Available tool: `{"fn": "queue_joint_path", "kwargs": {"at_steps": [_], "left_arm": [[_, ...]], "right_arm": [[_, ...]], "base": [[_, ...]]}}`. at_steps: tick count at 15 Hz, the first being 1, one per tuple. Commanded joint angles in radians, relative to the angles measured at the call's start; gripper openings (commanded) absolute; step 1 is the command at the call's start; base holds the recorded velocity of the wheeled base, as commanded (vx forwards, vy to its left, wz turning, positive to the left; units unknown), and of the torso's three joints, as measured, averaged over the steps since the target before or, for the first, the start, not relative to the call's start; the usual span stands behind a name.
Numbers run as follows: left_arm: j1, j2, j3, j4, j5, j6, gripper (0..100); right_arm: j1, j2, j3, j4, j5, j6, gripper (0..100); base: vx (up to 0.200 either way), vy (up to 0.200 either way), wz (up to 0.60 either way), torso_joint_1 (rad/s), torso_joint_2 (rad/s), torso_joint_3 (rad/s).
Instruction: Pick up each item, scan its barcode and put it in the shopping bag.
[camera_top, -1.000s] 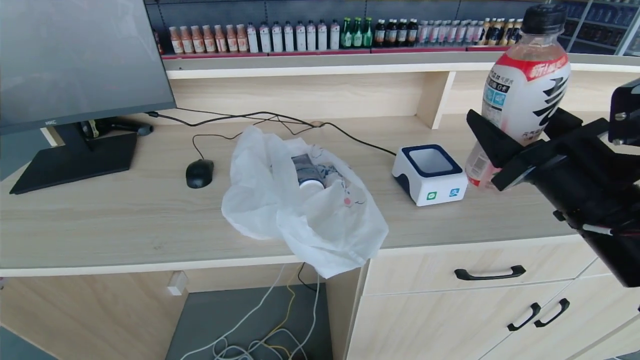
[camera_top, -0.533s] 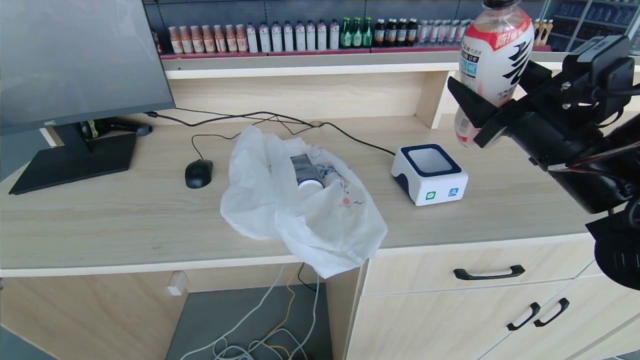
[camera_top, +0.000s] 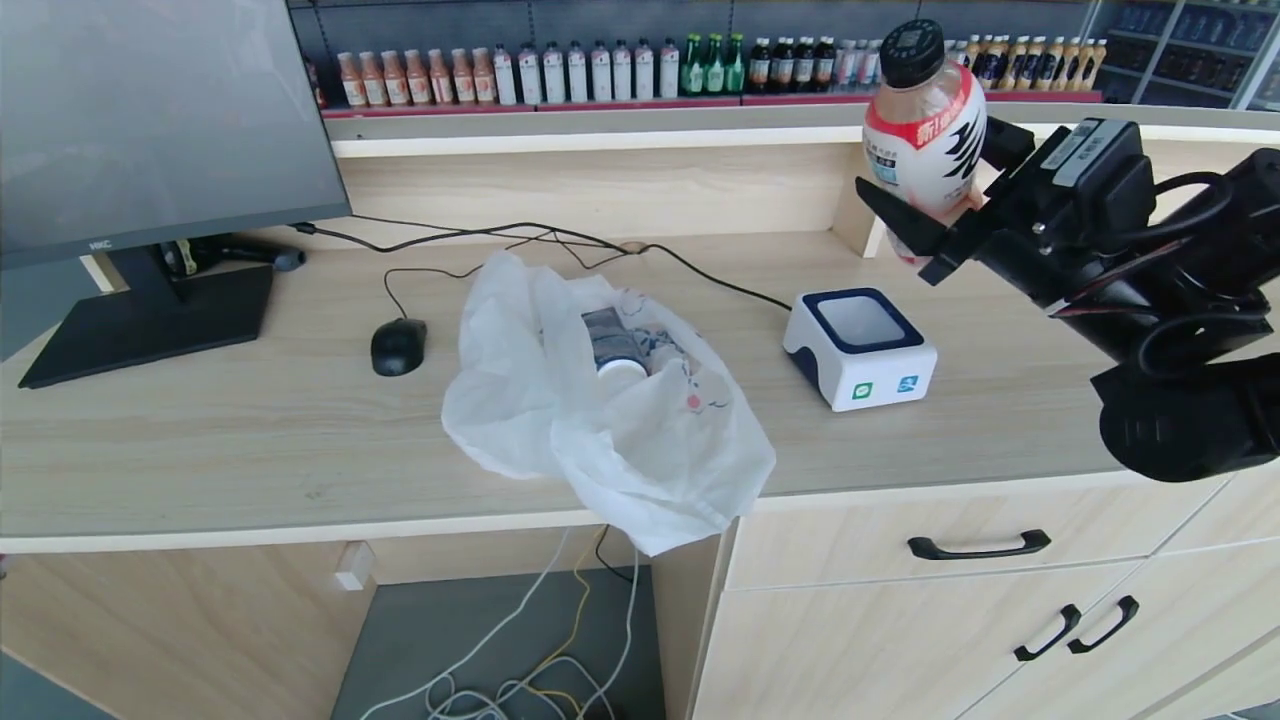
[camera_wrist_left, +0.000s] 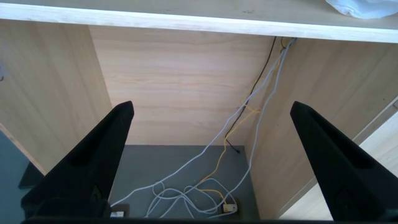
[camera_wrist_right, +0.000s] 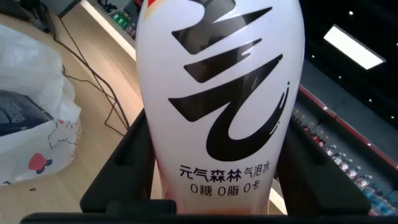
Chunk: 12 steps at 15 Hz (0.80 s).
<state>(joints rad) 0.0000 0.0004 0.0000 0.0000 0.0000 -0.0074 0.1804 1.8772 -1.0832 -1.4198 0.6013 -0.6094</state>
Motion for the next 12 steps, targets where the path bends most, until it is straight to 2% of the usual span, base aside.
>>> {"fn": "queue_joint_path", "kwargs": {"at_steps": [1, 7, 12], "left_arm": [[0.000, 0.000, 0.000, 0.000, 0.000, 0.000, 100], [0.000, 0.000, 0.000, 0.000, 0.000, 0.000, 100], [0.000, 0.000, 0.000, 0.000, 0.000, 0.000, 100]], "right_arm": [[-0.019, 0.028, -0.011, -0.001, 0.002, -0.009, 0], [0.019, 0.023, 0.003, -0.001, 0.020, -0.109, 0], [0.004, 0.031, 0.043, -0.002, 0.071, -0.204, 0]], "base": [[0.000, 0.000, 0.00, 0.000, 0.00, 0.000], [0.000, 0.000, 0.00, 0.000, 0.00, 0.000], [0.000, 0.000, 0.00, 0.000, 0.00, 0.000]]}}
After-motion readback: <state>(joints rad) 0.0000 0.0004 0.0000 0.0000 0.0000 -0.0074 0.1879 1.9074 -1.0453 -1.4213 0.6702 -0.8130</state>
